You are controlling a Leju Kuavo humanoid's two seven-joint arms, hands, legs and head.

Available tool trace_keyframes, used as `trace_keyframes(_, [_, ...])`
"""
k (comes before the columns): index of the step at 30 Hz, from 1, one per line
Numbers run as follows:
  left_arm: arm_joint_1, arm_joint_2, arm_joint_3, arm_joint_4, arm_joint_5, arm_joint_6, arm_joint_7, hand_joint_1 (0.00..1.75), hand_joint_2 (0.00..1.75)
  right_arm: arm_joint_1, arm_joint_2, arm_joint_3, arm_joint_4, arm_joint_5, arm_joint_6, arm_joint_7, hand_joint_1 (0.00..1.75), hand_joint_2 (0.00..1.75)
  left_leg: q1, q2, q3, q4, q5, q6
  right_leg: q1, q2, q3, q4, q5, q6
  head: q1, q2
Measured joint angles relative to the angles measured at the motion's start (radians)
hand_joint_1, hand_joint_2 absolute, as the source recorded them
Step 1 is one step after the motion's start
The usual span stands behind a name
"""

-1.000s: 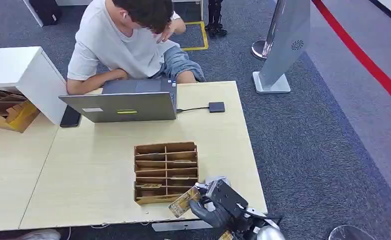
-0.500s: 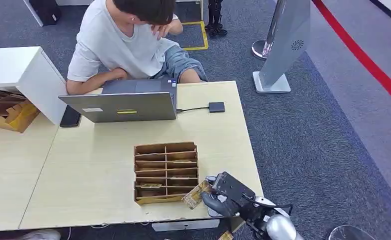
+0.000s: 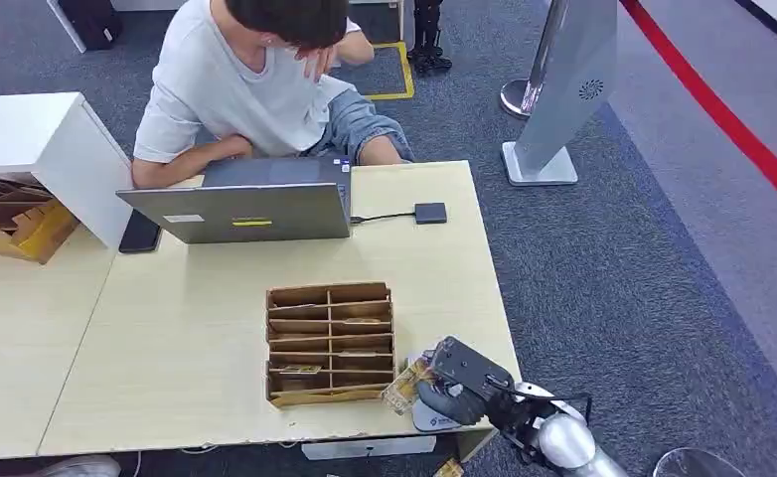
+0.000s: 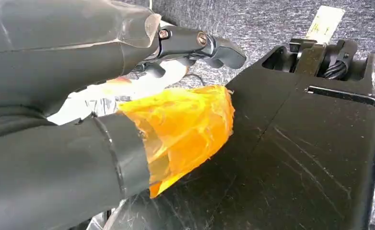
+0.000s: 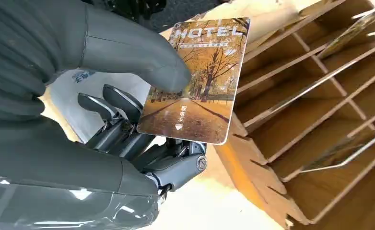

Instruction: Pass the card to the sensor for recognition and then transmit it.

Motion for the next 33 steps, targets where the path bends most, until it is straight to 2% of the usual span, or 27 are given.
trace_keyframes(5, [0.0,0.0,0.0,0.0,0.002,-0.001,0.0,0.0,0.0,-0.008,-0.004,0.005,0.017,0.02,-0.004,0.027,1.75,1.75,0.0,0.0,0.0,0.0,0.0,0.0,0.0,0.0,0.0,0.0,0.0,0.0,0.0,0.0])
trace_keyframes(17, [0.0,0.0,0.0,0.0,0.002,-0.002,0.0,0.0,0.0,-0.037,-0.02,0.004,0.047,0.027,-0.006,0.033,1.75,1.75,0.0,0.0,0.0,0.0,0.0,0.0,0.0,0.0,0.0,0.0,0.0,0.0,0.0,0.0])
trace_keyframes(33, [0.0,0.0,-0.015,0.0,0.0,-0.005,-0.003,0.0,0.0,-0.093,-0.061,-0.002,0.092,0.019,0.033,0.06,1.75,1.75,0.0,0.0,0.0,0.0,0.0,0.0,0.0,0.0,0.0,0.0,0.0,0.0,0.0,0.0])
